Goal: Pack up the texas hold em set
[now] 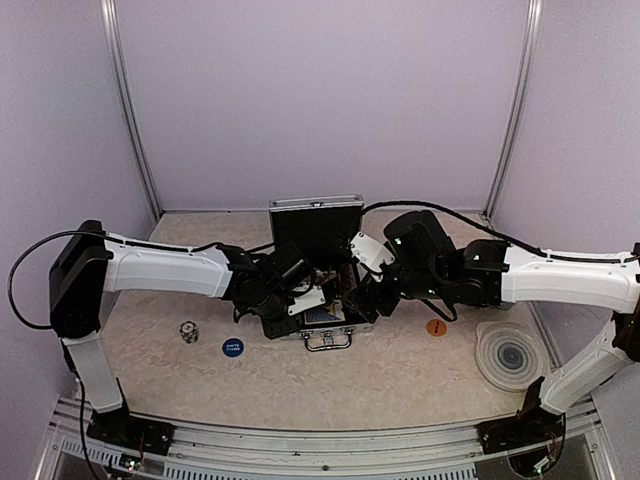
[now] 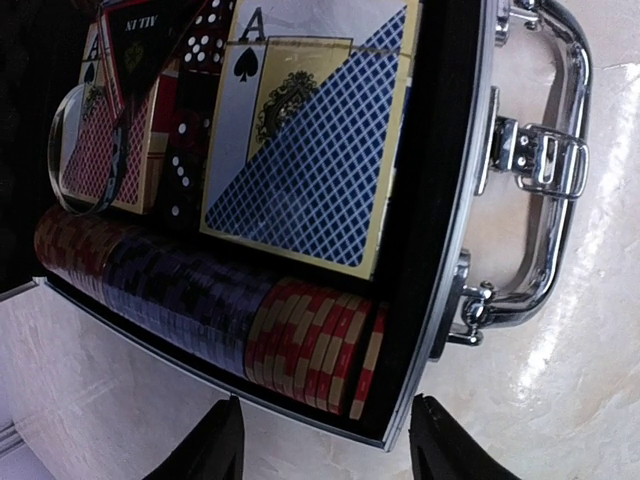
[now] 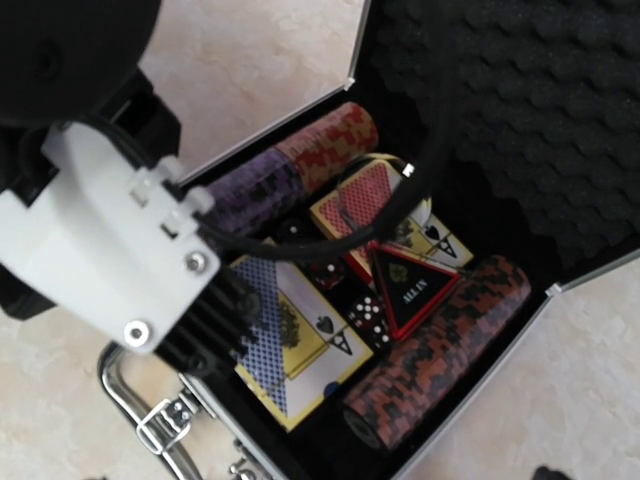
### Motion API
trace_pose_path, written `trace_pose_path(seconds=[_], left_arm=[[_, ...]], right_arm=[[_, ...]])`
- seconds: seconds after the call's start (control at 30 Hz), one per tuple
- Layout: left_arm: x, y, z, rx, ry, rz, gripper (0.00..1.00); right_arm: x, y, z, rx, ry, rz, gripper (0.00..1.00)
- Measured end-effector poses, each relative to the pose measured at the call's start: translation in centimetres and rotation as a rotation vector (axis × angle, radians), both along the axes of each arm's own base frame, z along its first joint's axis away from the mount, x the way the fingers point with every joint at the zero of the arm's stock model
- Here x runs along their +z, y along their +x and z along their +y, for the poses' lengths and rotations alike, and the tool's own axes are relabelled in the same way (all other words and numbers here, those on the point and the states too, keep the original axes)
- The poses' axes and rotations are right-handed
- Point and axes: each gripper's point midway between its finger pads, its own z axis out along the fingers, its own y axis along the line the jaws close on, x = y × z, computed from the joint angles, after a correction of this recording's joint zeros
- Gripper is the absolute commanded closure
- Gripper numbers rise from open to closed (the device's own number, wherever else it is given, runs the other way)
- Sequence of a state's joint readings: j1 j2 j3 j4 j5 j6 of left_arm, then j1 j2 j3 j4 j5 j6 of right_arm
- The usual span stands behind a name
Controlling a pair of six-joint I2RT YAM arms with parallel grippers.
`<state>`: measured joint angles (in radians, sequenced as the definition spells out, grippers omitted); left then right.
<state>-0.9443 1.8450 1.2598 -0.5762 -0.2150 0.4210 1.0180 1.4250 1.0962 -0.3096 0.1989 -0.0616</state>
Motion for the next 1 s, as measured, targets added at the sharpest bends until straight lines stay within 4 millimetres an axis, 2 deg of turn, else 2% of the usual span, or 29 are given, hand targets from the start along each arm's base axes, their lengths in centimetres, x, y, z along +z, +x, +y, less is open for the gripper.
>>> trace_pose_path(seconds=[0.1,0.23,0.5,0.57,0.67,0.8,0.87,0.93,1.0], left_arm=[[0.2,0.5,0.4,0.023,0.016,-0.026,0.41],[0.8,0.8,0.7,0.043,0.014,-0.051,0.33],[6.4,2.3,0.4,0.107,-0.113,-0.174,0.31],[7.1,2.6,0.4,0.121,-0.135,-0.190,0.31],[7.2,2.8,0.6,0.143,-0.142,-0.191,0.30],[7.5,4.2,1.9,0.238,-0.160,-0.200,0.25],[8.1,5.8,3.4,0.337,-0.183,-0.205,0.17],[9.0,7.9,5.7,0.454,-0.226,-0.213,0.02],[10.1,9.6,8.5,0.580,-0.286,-0.218,0.01]], right_arm=[[0.0,0.0,0.0,0.000,0.000,0.000,0.09],[0.0,0.0,0.0,0.000,0.000,0.000,0.09],[-0.3,0.0,0.1,0.001,-0.006,0.004,0.09],[-0.7,0.1,0.1,0.001,-0.013,0.009,0.10],[-1.1,-0.1,0.4,0.014,-0.017,0.021,0.14],[-2.2,-0.7,1.5,0.066,-0.019,0.069,0.28],[-3.0,-0.9,2.5,0.099,-0.020,0.102,0.45],[-4.2,-1.0,3.9,0.137,-0.028,0.136,0.65],[-5.5,-1.0,5.3,0.166,-0.034,0.173,0.79]])
